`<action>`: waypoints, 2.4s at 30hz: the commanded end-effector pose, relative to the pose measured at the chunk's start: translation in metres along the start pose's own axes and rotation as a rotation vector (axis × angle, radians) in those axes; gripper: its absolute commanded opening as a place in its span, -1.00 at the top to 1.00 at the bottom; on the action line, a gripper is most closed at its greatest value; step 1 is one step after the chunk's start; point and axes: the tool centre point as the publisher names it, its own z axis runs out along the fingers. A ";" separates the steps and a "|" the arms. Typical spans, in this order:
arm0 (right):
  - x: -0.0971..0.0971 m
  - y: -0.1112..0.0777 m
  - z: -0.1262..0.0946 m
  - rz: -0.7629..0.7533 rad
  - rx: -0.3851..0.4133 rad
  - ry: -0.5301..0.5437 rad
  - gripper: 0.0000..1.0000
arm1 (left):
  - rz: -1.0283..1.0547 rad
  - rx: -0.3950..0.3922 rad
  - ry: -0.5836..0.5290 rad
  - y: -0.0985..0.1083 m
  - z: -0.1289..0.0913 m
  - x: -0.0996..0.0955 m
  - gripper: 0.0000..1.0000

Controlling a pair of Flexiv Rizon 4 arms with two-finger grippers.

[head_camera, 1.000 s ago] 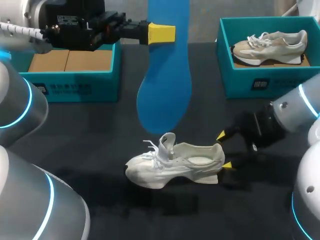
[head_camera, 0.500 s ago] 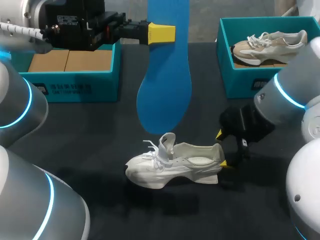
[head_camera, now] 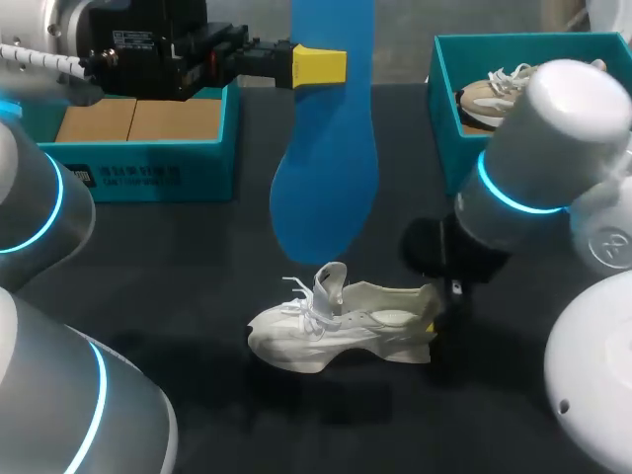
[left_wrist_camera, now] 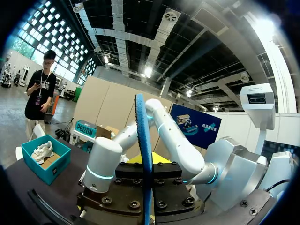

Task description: Take the shoe out of the shoebox, open the shoe tongue, remove and reinsert the insole, then place the shoe into the shoebox

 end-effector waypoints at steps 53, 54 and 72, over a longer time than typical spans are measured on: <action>-0.055 0.061 0.049 -0.100 0.226 -0.019 -0.92 | 0.000 0.000 0.001 0.001 0.000 0.000 1.00; -0.055 0.060 0.051 -0.097 0.225 -0.019 -0.82 | 0.000 0.000 0.001 0.001 0.000 0.000 1.00; -0.040 0.057 0.067 -0.049 0.236 0.032 1.00 | 0.000 0.000 0.001 0.001 0.000 0.000 1.00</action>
